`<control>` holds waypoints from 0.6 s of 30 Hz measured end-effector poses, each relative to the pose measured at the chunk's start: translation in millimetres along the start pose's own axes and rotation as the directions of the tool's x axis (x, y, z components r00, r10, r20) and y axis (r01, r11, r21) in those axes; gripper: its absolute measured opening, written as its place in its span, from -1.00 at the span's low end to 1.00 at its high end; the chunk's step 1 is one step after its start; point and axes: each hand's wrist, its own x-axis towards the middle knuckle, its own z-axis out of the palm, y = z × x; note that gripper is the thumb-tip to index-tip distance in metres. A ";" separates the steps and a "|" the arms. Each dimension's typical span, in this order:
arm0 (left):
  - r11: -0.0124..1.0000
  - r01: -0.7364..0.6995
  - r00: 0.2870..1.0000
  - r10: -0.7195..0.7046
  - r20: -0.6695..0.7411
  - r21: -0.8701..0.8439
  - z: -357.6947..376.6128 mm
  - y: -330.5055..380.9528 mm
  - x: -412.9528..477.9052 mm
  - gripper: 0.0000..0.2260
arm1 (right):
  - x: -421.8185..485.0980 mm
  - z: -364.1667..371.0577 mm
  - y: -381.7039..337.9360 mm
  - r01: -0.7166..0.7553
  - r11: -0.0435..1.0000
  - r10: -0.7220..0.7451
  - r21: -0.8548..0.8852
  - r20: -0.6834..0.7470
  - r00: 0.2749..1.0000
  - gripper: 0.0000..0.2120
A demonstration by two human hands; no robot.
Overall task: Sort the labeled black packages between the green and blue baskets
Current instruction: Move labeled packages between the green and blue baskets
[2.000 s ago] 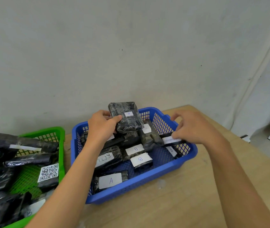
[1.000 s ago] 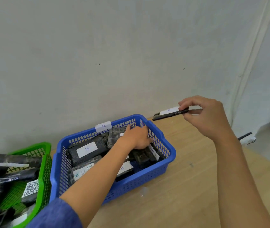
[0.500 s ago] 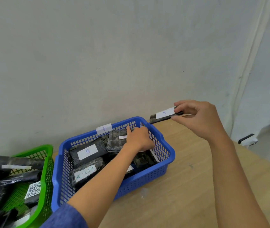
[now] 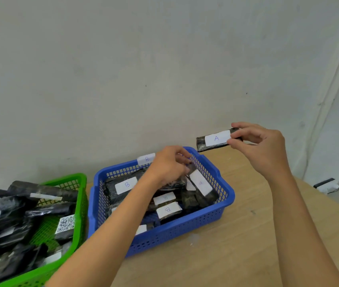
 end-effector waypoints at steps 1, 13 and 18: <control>1.000 -0.004 0.999 0.003 -0.051 -0.014 -14.1 -5.2 -10.0 -0.69 | -0.5 3.9 -2.0 0.012 1.000 -0.012 0.010 0.008 1.000 -0.82; 0.926 -0.053 0.795 -0.187 -0.577 -0.373 -238.8 -129.6 -216.1 -0.72 | -57.6 110.1 -62.6 0.147 0.980 -0.184 0.137 0.317 0.931 -0.78; 0.929 -0.017 0.690 -0.256 -0.677 -0.369 -298.1 -177.9 -271.3 -0.74 | -110.2 183.9 -98.8 0.100 0.968 -0.197 0.231 0.448 0.872 -0.80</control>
